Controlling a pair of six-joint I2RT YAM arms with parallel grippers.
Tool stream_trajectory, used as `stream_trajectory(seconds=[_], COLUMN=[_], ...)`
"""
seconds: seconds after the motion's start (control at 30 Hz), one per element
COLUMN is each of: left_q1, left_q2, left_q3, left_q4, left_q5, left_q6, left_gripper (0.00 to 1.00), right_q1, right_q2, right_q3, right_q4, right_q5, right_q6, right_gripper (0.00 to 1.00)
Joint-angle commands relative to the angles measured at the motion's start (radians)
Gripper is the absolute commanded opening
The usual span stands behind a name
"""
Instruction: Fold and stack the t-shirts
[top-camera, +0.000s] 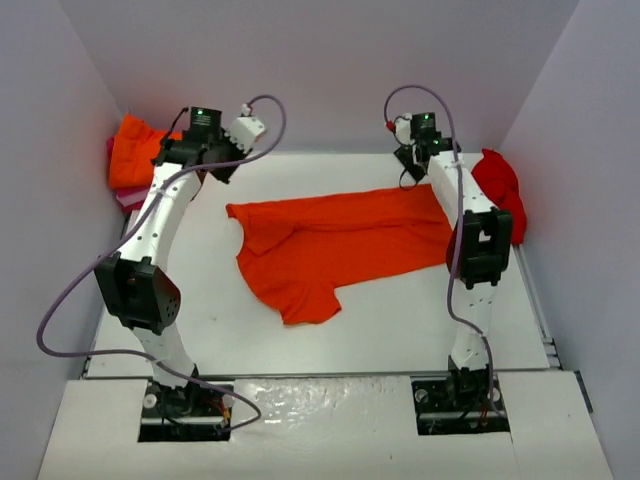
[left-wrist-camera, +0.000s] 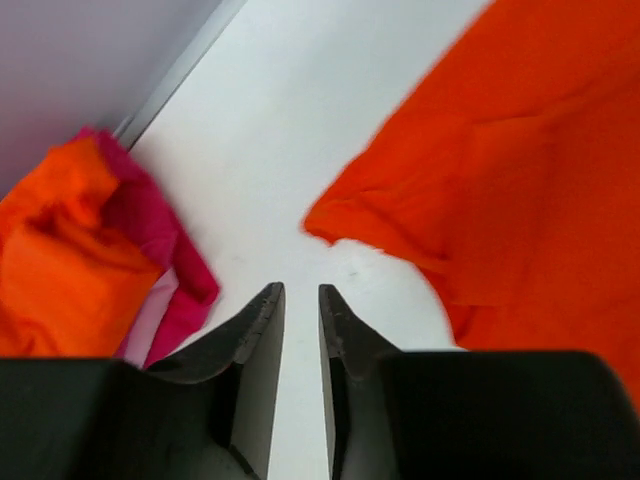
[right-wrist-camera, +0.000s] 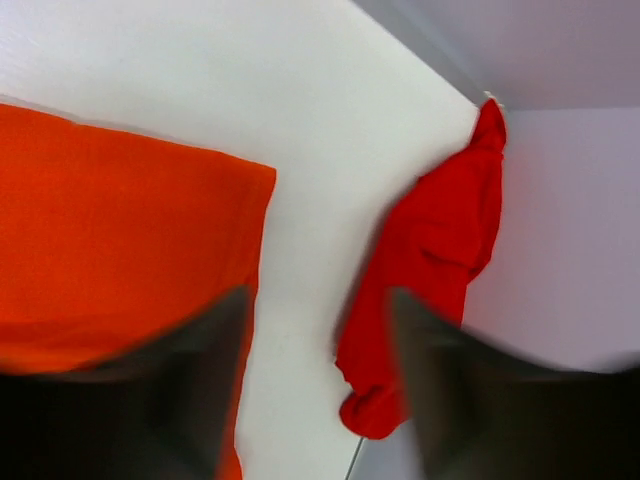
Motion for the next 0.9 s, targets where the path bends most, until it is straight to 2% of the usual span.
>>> stream_trajectory(seconds=[0.0, 0.03, 0.2, 0.33, 0.6, 0.87], left_q1=[-0.1, -0.11, -0.138, -0.15, -0.162, -0.1], left_q2=[-0.067, -0.079, -0.088, -0.034, 0.062, 0.287], left_q3=[-0.218, -0.259, -0.4, -0.412, -0.42, -0.347], left_q4=[-0.005, 0.008, 0.019, -0.06, -0.193, -0.32], left_q5=[0.094, 0.103, 0.196, 0.273, 0.285, 0.196], left_q6=[0.031, 0.027, 0.025, 0.064, 0.152, 0.167], left_gripper=[0.16, 0.14, 0.01, 0.0, 0.0, 0.0], right_q1=[-0.01, -0.015, -0.041, -0.047, -0.029, 0.056], right_q2=[-0.18, -0.201, -0.29, -0.32, -0.264, -0.145], right_q3=[-0.162, -0.212, -0.457, -0.581, -0.671, -0.674], right_q4=[0.034, 0.034, 0.024, -0.006, -0.068, -0.205], right_q5=[0.014, 0.014, 0.0, -0.026, -0.086, -0.105], right_q6=[-0.012, -0.015, -0.035, -0.046, -0.026, -0.063], right_gripper=[0.03, 0.0, 0.0, 0.0, 0.0, 0.0])
